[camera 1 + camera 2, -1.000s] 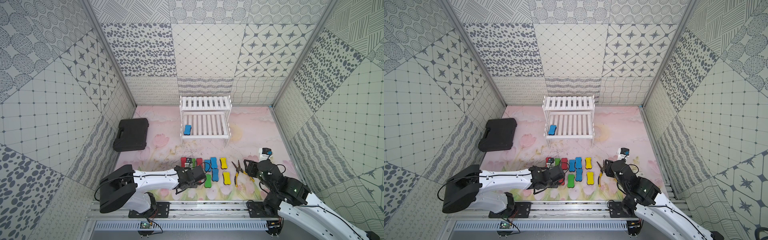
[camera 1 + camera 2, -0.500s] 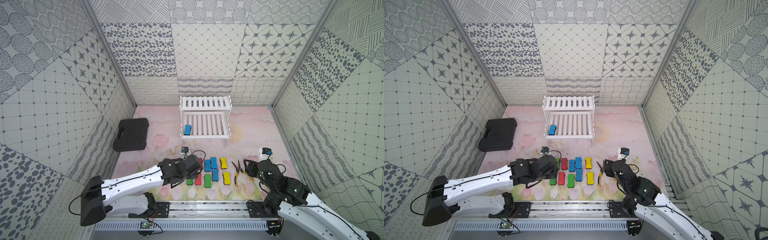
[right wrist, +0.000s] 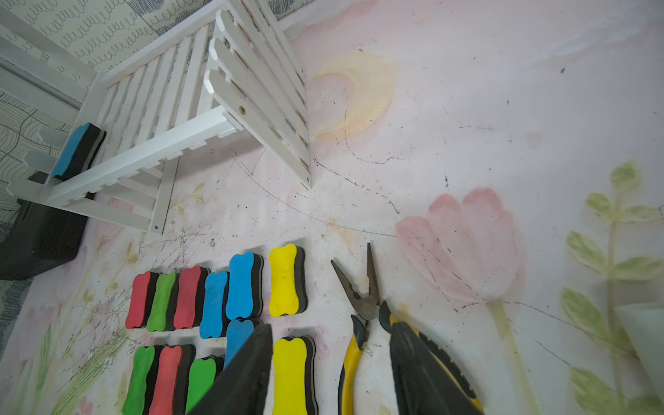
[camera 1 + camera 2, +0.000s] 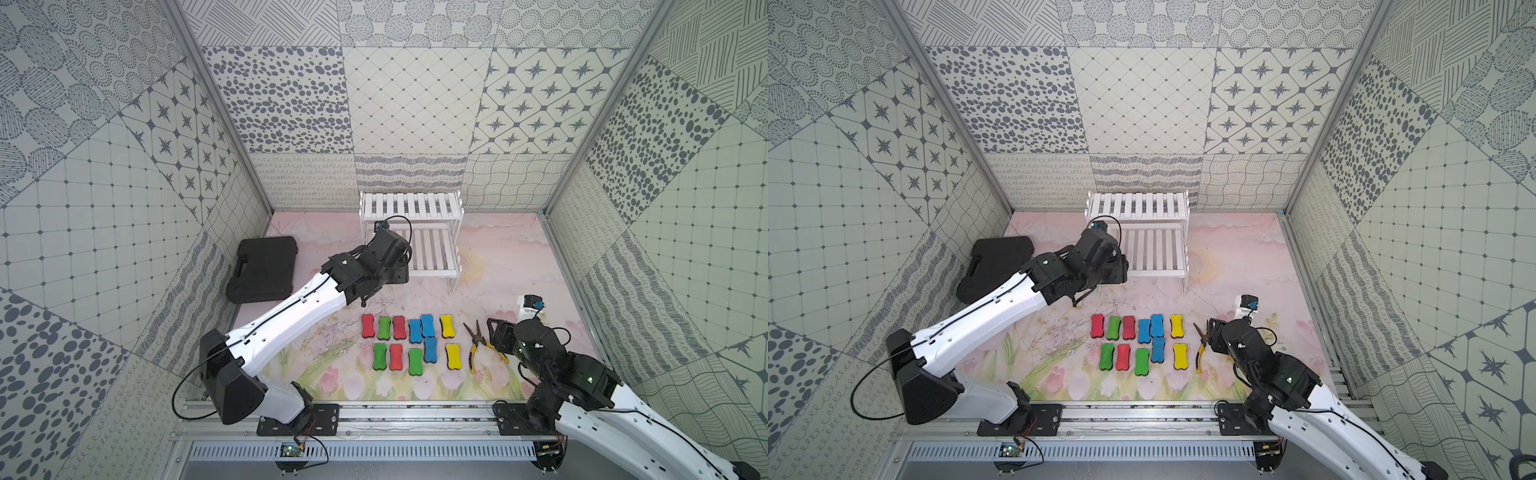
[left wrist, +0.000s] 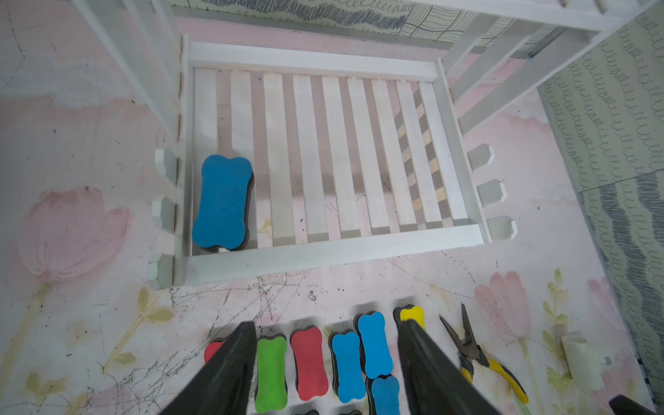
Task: Remove the whiteboard erasers from the shelf
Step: Pick up the whiteboard eraser from the shelf.
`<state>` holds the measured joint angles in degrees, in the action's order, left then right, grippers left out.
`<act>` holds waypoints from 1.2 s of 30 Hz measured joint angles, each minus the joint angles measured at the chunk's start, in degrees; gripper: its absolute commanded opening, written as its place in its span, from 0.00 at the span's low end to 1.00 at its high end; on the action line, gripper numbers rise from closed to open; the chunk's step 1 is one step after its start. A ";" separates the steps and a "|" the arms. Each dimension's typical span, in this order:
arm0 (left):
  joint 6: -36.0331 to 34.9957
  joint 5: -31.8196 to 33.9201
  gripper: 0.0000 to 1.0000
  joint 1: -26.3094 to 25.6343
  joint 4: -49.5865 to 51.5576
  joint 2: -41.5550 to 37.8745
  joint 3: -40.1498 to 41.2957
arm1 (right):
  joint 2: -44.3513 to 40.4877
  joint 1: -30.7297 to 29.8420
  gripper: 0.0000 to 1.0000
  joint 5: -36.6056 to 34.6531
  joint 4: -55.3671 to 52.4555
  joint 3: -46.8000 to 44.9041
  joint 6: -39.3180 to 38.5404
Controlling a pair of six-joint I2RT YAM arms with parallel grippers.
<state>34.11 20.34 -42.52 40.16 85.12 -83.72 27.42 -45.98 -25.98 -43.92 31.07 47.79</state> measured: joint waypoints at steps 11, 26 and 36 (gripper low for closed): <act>-9.38 3.98 0.74 3.02 -5.25 7.28 0.13 | 0.00 0.11 0.57 -0.02 0.00 0.00 -0.02; -11.23 8.59 0.69 4.96 -9.18 12.41 1.81 | -0.13 0.50 0.57 -0.04 0.00 0.00 -0.26; -9.79 9.42 0.64 5.31 -9.51 14.80 1.81 | -0.83 0.85 0.57 -0.02 -0.04 0.00 -0.26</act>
<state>24.32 29.76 -37.21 30.65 99.92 -81.91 26.59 -45.12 -26.00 -43.97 31.07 47.53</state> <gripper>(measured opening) 0.640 0.568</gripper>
